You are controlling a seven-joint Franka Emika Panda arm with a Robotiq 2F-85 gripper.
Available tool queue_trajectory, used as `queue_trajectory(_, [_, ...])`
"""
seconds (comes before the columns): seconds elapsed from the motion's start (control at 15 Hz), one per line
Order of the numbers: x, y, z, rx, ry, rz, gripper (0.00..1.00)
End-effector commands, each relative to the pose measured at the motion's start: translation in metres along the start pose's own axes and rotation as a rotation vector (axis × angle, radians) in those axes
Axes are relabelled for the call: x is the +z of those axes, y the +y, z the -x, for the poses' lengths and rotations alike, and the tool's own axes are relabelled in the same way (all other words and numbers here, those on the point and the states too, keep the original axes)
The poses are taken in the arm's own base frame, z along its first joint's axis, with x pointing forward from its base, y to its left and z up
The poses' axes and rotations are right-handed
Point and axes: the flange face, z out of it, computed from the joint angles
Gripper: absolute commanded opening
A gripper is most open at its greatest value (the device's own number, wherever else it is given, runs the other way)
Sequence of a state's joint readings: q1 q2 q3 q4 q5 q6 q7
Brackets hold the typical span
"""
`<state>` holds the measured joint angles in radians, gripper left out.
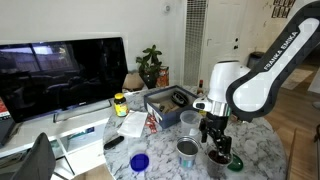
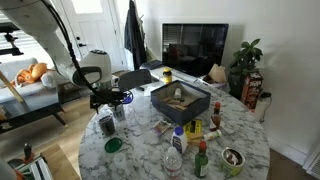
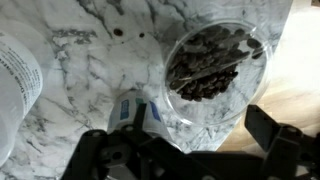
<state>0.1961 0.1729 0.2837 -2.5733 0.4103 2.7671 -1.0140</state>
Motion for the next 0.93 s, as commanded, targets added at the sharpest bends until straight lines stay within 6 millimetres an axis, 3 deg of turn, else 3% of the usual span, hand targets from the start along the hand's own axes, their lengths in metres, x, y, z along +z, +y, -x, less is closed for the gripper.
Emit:
queue_trajectory(0.0, [0.0061, 0.0016, -0.0004, -0.022, 0.011, 0.011, 1.0])
queue_trajectory(0.07, [0.0072, 0.0019, 0.0003, -0.023, 0.008, 0.01, 1.0])
queue_trajectory(0.2, [0.0087, 0.0026, 0.0021, -0.016, 0.003, 0.018, 0.84])
queue_trajectory(0.27, [0.0091, 0.0034, 0.0026, -0.018, 0.001, 0.02, 0.65])
queue_trajectory(0.73, [0.012, 0.006, 0.0033, -0.034, -0.005, 0.011, 0.11])
queue_trajectory(0.87, [0.0117, 0.0065, 0.003, -0.037, -0.004, 0.009, 0.0])
